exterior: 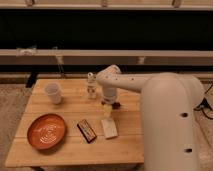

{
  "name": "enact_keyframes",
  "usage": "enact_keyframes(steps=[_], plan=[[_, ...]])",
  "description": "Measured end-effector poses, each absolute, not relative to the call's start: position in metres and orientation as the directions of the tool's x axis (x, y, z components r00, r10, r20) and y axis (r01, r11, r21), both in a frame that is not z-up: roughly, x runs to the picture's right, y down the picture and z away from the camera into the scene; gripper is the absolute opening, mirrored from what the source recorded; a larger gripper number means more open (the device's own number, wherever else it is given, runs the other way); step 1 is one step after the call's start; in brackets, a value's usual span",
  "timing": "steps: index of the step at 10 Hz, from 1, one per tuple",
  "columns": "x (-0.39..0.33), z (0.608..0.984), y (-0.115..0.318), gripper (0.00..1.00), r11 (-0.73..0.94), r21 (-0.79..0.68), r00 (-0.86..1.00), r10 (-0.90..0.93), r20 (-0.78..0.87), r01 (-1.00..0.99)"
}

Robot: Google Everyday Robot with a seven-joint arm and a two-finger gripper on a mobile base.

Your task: Drag the pepper across the table

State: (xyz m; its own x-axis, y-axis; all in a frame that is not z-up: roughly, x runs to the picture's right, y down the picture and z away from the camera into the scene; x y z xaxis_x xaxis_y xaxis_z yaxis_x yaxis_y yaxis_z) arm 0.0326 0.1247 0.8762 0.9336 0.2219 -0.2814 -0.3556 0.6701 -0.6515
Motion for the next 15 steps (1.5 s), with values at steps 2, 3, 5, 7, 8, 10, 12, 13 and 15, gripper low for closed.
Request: enact_keyframes(steps=[2, 3, 5, 7, 8, 10, 12, 13, 15], plan=[[0.033, 0.876, 0.125, 0.80, 0.670, -0.652, 0.934, 0.222, -0.281, -0.356], [0.033, 0.876, 0.125, 0.80, 0.670, -0.652, 0.934, 0.222, -0.281, -0.356], [0.033, 0.876, 0.125, 0.80, 0.670, -0.652, 0.934, 0.222, -0.281, -0.355], [0.033, 0.876, 0.125, 0.80, 0.670, -0.651, 0.933, 0.222, -0.281, -0.356], [0.034, 0.875, 0.123, 0.80, 0.674, -0.645, 0.932, 0.224, -0.285, -0.359], [0.041, 0.881, 0.110, 0.80, 0.693, -0.619, 0.928, 0.235, -0.290, -0.369], [0.061, 0.896, 0.089, 0.80, 0.713, -0.585, 0.920, 0.250, -0.303, -0.386], [0.072, 0.902, 0.081, 0.80, 0.719, -0.571, 0.915, 0.256, -0.312, -0.396], [0.086, 0.907, 0.076, 0.80, 0.719, -0.557, 0.905, 0.271, -0.327, -0.416]])
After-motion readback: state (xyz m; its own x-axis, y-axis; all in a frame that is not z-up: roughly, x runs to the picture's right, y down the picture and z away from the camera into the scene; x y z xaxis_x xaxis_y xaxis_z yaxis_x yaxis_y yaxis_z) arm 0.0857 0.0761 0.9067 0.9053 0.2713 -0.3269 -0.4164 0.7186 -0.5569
